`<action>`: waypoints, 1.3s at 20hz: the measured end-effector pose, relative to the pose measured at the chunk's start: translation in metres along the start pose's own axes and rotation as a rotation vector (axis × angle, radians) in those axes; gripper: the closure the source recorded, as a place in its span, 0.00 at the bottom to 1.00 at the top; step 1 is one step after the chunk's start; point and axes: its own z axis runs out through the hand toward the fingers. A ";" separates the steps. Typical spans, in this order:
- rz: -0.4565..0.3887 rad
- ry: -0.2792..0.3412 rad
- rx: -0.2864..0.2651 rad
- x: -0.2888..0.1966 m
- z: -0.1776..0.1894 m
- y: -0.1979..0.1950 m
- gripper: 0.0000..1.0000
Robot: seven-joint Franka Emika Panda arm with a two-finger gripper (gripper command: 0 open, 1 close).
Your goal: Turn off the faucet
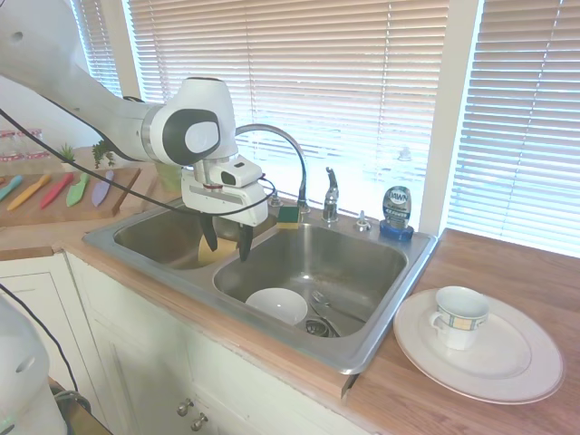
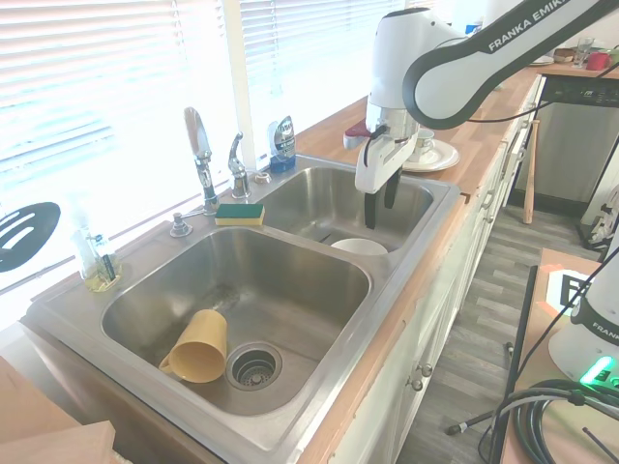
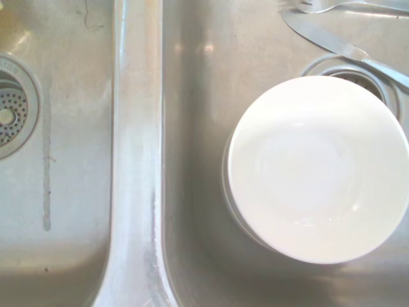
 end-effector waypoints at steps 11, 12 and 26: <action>0.002 0.000 0.001 0.005 0.001 -0.004 1.00; 0.003 0.001 0.001 0.005 0.001 -0.004 1.00; 0.057 0.174 0.142 0.035 -0.023 -0.026 1.00</action>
